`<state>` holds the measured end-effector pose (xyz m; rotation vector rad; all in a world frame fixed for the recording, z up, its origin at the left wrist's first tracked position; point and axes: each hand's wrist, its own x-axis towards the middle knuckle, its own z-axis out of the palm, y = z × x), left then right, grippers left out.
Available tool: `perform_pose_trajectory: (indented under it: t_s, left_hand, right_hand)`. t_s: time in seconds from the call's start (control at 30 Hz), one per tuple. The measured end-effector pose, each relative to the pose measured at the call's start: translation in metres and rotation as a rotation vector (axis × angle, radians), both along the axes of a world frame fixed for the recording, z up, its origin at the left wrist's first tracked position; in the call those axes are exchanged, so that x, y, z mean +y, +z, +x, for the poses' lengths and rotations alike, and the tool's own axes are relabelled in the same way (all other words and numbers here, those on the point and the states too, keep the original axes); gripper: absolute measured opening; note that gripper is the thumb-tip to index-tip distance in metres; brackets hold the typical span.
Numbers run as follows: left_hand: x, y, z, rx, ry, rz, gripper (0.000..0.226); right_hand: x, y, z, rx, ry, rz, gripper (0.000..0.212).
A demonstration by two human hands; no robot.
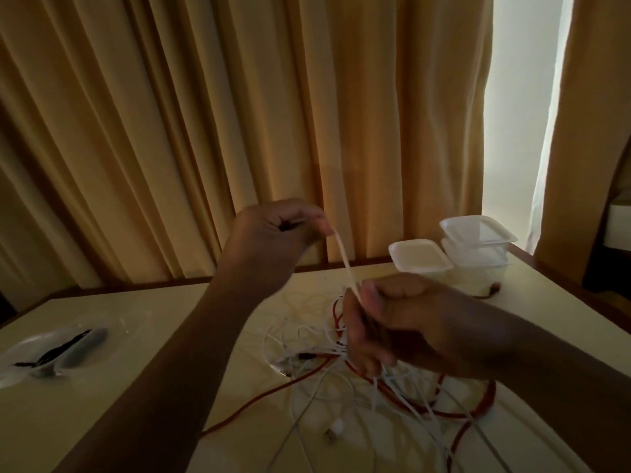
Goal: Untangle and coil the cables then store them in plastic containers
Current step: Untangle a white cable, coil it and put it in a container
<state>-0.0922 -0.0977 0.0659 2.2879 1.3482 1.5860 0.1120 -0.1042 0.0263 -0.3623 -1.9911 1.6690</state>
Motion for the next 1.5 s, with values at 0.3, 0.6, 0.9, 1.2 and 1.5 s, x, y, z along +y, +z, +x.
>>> perform_pose_trajectory:
  t_s: [0.3, 0.6, 0.9, 1.2, 1.5]
  left_hand:
    - [-0.013, -0.045, 0.031, 0.544, 0.018, -0.056, 0.013]
    - [0.017, -0.046, 0.002, 0.686, 0.051, 0.589, 0.018]
    - [0.042, -0.071, 0.018, 0.044, -0.319, -0.241, 0.032]
    - [0.062, -0.08, 0.01, -0.028, -0.246, -0.312, 0.016]
    - [0.057, -0.086, 0.013, -0.368, -0.456, -0.508, 0.026]
  right_hand:
    - [0.028, -0.024, -0.009, -0.143, -0.799, 0.952, 0.022]
    - [0.041, -0.008, -0.014, -0.135, -0.663, 0.152, 0.039]
    - [0.05, -0.029, -0.016, 0.222, -0.117, -0.67, 0.031]
    - [0.071, -0.048, -0.03, 0.357, -0.238, -0.716, 0.04]
    - [0.06, -0.047, -0.025, 0.198, -0.449, -0.426, 0.039]
